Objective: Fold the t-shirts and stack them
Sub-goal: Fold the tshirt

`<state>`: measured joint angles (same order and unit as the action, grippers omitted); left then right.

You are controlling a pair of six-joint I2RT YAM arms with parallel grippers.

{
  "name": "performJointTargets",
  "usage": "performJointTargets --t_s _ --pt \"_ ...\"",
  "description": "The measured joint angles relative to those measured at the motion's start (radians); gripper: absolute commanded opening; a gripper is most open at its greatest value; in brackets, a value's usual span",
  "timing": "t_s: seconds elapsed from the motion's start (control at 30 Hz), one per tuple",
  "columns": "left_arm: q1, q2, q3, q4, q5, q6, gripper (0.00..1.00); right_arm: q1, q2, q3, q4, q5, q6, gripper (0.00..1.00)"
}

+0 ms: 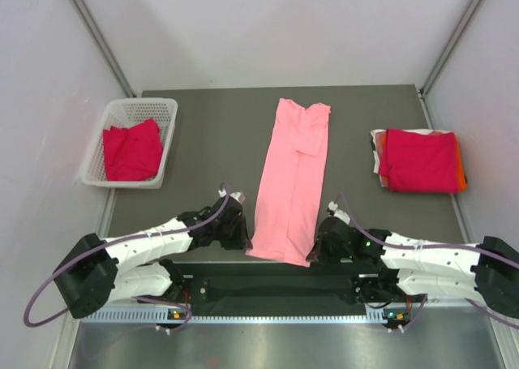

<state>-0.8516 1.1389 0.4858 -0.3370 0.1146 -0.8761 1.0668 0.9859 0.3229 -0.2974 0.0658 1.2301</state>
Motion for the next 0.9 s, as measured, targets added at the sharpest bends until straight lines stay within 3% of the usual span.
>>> performJointTargets --t_s 0.03,0.23,0.3,0.43,0.47,0.53,0.67,0.87,0.9 --pt "0.000 0.000 -0.002 0.001 0.001 -0.004 0.14 0.000 -0.001 0.000 -0.002 0.000 0.000 0.01" --pt "0.000 0.017 -0.011 0.013 0.007 -0.011 0.16 0.000 -0.020 -0.001 -0.013 -0.001 0.001 0.00" --pt "0.000 0.023 -0.011 0.011 0.003 -0.013 0.24 0.000 -0.033 -0.001 -0.016 0.000 0.001 0.00" --pt "0.000 0.018 -0.011 -0.016 -0.034 -0.015 0.53 0.000 -0.044 -0.002 -0.018 0.000 0.000 0.00" --pt "0.000 0.013 -0.010 -0.025 -0.037 -0.014 0.55 0.000 -0.044 -0.002 -0.019 0.000 0.000 0.00" --pt "0.000 -0.013 -0.002 -0.047 -0.056 -0.018 0.55 0.000 -0.045 -0.002 -0.023 0.001 -0.002 0.00" --pt "0.000 -0.029 0.000 -0.068 -0.075 -0.016 0.45 0.000 -0.050 -0.002 -0.024 0.001 -0.007 0.00" --pt "-0.002 0.040 0.000 -0.022 -0.020 -0.021 0.37 0.000 -0.050 -0.002 -0.024 0.001 -0.007 0.00" --pt "-0.006 0.045 0.000 -0.010 -0.013 -0.021 0.28 0.000 -0.050 -0.002 -0.024 0.001 -0.007 0.00"
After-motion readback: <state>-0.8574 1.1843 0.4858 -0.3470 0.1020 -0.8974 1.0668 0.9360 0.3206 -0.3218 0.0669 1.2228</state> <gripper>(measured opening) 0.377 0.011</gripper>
